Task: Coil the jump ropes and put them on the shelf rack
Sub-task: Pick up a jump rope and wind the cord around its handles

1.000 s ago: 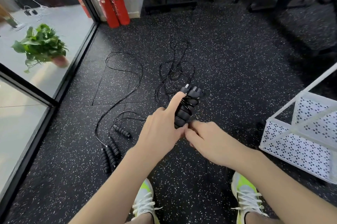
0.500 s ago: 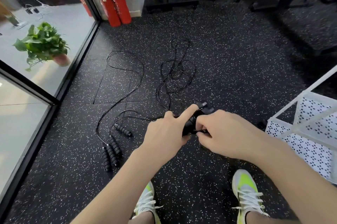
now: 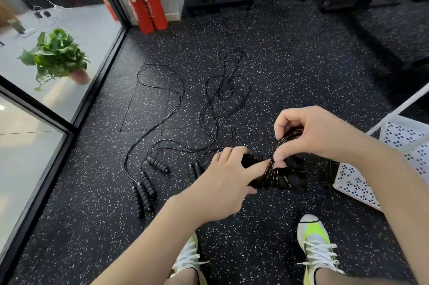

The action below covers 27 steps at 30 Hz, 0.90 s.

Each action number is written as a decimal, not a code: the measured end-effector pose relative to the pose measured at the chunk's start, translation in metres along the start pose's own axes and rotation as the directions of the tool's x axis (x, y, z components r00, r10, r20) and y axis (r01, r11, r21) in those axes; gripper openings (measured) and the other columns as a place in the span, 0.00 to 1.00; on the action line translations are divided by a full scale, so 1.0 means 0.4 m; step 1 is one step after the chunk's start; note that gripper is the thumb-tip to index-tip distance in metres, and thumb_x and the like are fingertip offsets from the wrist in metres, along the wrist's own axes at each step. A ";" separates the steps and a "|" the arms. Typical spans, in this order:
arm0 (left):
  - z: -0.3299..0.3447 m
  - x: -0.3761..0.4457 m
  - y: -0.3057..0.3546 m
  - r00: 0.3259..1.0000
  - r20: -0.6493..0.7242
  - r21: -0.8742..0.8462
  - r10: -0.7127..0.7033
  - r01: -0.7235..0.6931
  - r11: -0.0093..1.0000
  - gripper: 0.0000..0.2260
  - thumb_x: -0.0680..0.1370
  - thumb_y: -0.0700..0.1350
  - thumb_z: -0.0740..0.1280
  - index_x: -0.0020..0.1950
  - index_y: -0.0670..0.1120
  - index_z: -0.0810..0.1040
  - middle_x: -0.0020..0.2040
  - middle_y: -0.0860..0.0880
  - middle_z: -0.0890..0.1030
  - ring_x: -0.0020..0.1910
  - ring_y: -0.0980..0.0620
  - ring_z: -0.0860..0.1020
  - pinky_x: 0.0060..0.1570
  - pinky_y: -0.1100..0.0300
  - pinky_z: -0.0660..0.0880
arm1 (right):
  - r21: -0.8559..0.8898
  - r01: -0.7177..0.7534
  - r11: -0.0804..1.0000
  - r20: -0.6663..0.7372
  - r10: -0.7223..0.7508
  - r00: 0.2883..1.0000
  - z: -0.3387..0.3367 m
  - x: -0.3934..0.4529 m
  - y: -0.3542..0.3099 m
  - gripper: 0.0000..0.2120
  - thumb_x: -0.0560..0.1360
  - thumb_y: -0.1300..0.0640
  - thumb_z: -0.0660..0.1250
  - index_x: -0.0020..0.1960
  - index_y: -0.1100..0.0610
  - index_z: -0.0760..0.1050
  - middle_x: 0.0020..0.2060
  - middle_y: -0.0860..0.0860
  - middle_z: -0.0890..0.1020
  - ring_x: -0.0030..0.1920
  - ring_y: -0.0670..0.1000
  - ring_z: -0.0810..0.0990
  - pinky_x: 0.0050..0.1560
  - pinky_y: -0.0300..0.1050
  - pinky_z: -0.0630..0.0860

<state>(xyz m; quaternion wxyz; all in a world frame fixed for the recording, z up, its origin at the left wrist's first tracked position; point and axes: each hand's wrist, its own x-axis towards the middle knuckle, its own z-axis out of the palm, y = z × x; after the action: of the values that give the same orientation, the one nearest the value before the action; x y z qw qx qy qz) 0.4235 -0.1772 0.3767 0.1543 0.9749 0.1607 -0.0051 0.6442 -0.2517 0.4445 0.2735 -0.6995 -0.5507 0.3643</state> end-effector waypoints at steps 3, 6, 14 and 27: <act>-0.006 -0.003 0.000 0.999 -0.041 -0.034 0.026 -0.027 0.999 0.30 0.82 0.49 0.66 0.79 0.64 0.54 0.71 0.45 0.62 0.68 0.44 0.62 0.72 0.47 0.60 | 0.218 0.009 0.976 0.045 -0.019 0.999 0.008 0.010 0.034 0.16 0.56 0.46 0.81 0.39 0.50 0.82 0.36 0.48 0.84 0.37 0.46 0.78 0.44 0.49 0.74; -0.006 -0.008 0.000 0.999 -0.044 -0.060 0.007 -0.010 0.998 0.28 0.82 0.49 0.66 0.78 0.62 0.57 0.70 0.46 0.62 0.67 0.45 0.61 0.72 0.46 0.60 | 0.320 0.009 0.948 0.064 -0.031 0.997 0.028 0.015 0.060 0.12 0.61 0.48 0.78 0.40 0.54 0.83 0.36 0.51 0.83 0.38 0.47 0.78 0.43 0.46 0.74; -0.011 -0.012 -0.006 0.999 -0.019 -0.203 -0.045 0.040 0.978 0.31 0.83 0.46 0.66 0.71 0.72 0.52 0.74 0.46 0.61 0.71 0.45 0.60 0.74 0.44 0.60 | 0.419 0.070 0.905 0.008 -0.081 0.997 0.072 0.023 0.088 0.13 0.65 0.47 0.76 0.41 0.56 0.80 0.36 0.49 0.80 0.39 0.47 0.75 0.42 0.41 0.73; -0.022 -0.015 -0.027 0.944 -0.047 -0.661 -0.327 0.216 0.719 0.38 0.72 0.40 0.78 0.69 0.69 0.64 0.63 0.65 0.79 0.59 0.60 0.78 0.58 0.59 0.76 | 0.319 0.108 0.942 -0.045 -0.099 0.994 0.099 0.029 0.083 0.15 0.72 0.46 0.73 0.41 0.58 0.76 0.36 0.49 0.77 0.38 0.46 0.74 0.42 0.39 0.73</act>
<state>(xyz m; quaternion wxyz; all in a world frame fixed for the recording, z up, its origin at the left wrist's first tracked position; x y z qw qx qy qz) 0.4141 -0.1666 0.3820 0.4650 0.8239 0.3060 0.1065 0.6324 -0.2492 0.3929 0.4101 -0.6210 -0.5160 0.4241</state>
